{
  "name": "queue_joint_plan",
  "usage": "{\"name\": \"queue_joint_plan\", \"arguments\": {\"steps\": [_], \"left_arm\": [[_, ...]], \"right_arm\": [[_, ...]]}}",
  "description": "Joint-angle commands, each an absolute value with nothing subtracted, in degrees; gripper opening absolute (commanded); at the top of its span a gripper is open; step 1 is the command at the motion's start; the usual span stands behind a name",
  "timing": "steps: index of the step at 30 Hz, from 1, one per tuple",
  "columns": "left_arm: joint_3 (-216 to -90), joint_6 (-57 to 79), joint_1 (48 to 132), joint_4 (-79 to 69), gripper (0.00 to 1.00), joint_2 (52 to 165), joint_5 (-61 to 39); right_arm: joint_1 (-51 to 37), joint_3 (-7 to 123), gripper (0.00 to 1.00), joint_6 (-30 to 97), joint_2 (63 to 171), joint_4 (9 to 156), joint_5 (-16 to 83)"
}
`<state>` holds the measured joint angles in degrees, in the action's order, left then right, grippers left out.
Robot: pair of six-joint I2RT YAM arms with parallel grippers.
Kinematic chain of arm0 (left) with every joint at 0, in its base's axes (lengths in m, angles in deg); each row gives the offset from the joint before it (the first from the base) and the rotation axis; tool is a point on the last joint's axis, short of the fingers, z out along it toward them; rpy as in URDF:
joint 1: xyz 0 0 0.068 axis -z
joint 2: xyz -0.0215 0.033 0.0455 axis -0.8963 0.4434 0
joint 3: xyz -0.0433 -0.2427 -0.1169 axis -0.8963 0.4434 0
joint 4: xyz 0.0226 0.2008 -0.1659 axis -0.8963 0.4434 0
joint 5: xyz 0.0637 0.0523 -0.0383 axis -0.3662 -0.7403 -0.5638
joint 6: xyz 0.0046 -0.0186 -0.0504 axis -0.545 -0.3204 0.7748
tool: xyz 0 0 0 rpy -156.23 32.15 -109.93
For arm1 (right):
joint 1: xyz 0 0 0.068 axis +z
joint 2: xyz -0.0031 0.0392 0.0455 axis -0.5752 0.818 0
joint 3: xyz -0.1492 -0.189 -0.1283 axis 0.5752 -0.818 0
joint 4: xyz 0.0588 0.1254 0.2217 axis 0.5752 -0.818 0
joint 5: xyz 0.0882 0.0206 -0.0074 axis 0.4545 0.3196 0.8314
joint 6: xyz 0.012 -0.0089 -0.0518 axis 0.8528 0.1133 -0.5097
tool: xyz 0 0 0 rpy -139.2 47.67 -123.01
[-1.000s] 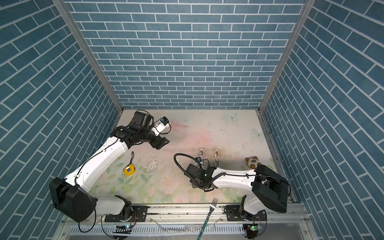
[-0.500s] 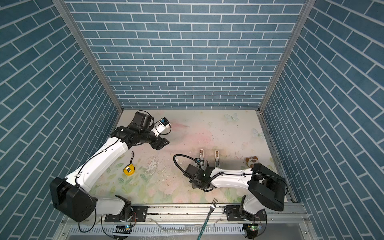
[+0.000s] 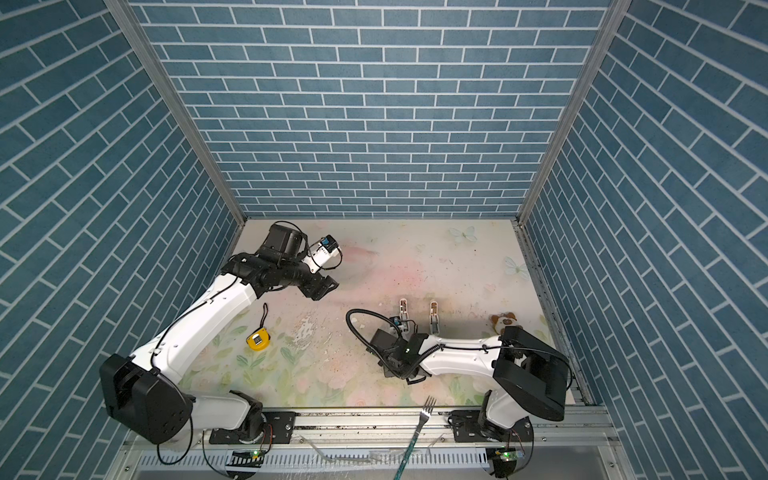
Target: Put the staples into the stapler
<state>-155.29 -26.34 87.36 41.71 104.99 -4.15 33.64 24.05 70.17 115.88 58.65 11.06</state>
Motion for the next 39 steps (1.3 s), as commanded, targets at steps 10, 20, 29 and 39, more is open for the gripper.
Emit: {"name": "queue_joint_plan", "arguments": {"steps": [10,20,29,39], "left_arm": [[-154.4,-26.2,86.6,41.4,0.79,103.7,-3.9],[-154.2,-26.2,86.4,41.4,0.79,103.5,-3.9],[-154.1,-26.1,86.2,41.1,0.79,103.8,-3.8],[-154.7,-26.1,86.0,41.4,0.79,103.9,-4.1]], "right_arm": [[34.1,24.3,0.22,72.7,118.1,58.5,10.6],[34.2,23.4,0.16,72.7,119.4,59.0,10.3],[34.7,24.1,0.1,71.7,119.5,59.0,9.0],[34.9,24.9,0.1,70.5,113.8,57.6,6.3]]}}
